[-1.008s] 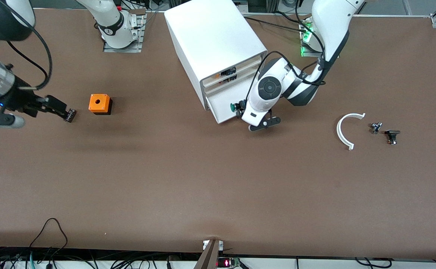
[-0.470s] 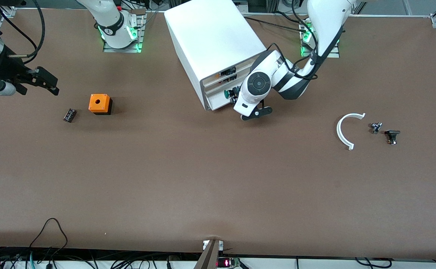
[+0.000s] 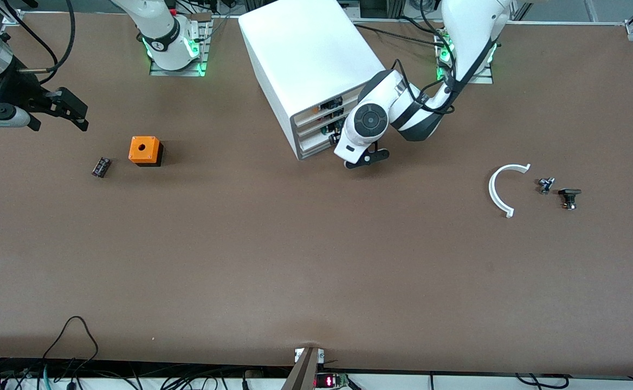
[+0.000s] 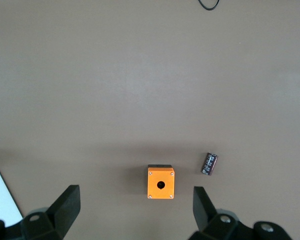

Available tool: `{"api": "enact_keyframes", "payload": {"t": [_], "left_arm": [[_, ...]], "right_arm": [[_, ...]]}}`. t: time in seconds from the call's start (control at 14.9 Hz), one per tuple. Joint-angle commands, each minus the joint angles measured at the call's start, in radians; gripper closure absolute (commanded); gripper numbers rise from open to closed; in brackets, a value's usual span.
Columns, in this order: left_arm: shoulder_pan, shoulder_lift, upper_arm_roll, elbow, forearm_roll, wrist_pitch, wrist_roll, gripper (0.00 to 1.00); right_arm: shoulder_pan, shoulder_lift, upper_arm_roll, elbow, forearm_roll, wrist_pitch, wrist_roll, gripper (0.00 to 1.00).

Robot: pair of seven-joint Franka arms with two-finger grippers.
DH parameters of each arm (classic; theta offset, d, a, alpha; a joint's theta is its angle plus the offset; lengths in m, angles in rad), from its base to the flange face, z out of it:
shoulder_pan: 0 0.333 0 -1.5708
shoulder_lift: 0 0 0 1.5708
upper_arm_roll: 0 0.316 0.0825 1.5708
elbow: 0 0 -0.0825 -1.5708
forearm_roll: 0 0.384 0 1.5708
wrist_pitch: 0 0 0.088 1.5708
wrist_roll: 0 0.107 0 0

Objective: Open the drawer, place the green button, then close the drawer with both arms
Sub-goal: 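Push the drawer shut with the left gripper while the right gripper retracts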

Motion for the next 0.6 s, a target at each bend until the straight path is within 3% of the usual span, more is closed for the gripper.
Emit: {"api": "enact_keyframes", "payload": {"t": [0.0, 0.54], "left_arm": [[0.0, -0.001, -0.013, -0.002, -0.054, -0.022, 0.008, 0.01], [0.045, -0.021, -0.008, 0.058, -0.056, -0.077, 0.012, 0.01]], "right_arm": [[-0.068, 0.012, 0.062, 0.029, -0.006, 0.007, -0.002, 0.0], [-0.087, 0.155, 0.065, 0.253, -0.003, -0.097, -0.005, 0.0]]}}
